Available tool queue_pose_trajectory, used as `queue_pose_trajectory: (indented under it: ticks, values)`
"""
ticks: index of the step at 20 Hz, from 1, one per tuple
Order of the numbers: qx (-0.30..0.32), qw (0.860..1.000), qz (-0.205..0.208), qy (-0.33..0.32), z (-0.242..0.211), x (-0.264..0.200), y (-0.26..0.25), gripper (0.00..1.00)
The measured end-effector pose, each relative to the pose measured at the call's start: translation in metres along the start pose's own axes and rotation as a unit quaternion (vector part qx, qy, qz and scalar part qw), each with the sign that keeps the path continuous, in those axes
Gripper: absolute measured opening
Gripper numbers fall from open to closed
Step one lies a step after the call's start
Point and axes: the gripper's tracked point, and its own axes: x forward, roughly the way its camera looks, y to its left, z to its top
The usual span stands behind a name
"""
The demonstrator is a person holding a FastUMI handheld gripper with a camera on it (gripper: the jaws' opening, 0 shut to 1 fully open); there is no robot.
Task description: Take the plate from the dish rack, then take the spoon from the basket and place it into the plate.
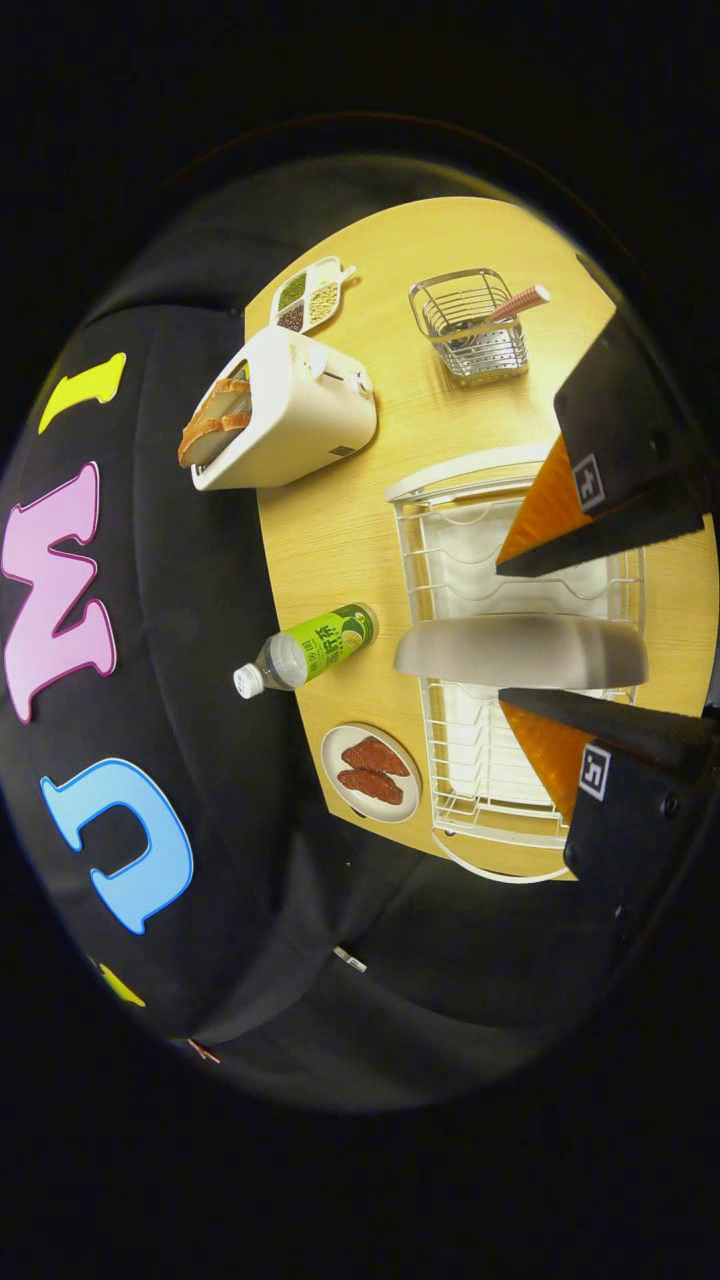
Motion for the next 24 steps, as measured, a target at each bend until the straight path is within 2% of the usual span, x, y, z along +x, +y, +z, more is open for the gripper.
queue_pose_trajectory:
  ticks: [3,6,9,15,19,24]
  values:
    - [-0.006,1.000,-0.002,0.011,-0.006,0.001,0.005,0.43]
    - [-0.014,0.999,-0.028,0.016,-0.006,0.000,0.004,0.42]
    - [-0.027,0.999,-0.046,0.011,-0.005,-0.001,0.006,0.31]
    - [-0.042,0.997,-0.057,0.005,0.001,-0.006,0.009,0.31]
    - [-0.084,0.994,-0.074,-0.016,0.016,-0.010,0.012,0.31]
    - [-0.074,0.994,-0.085,-0.002,0.018,-0.009,0.004,0.31]
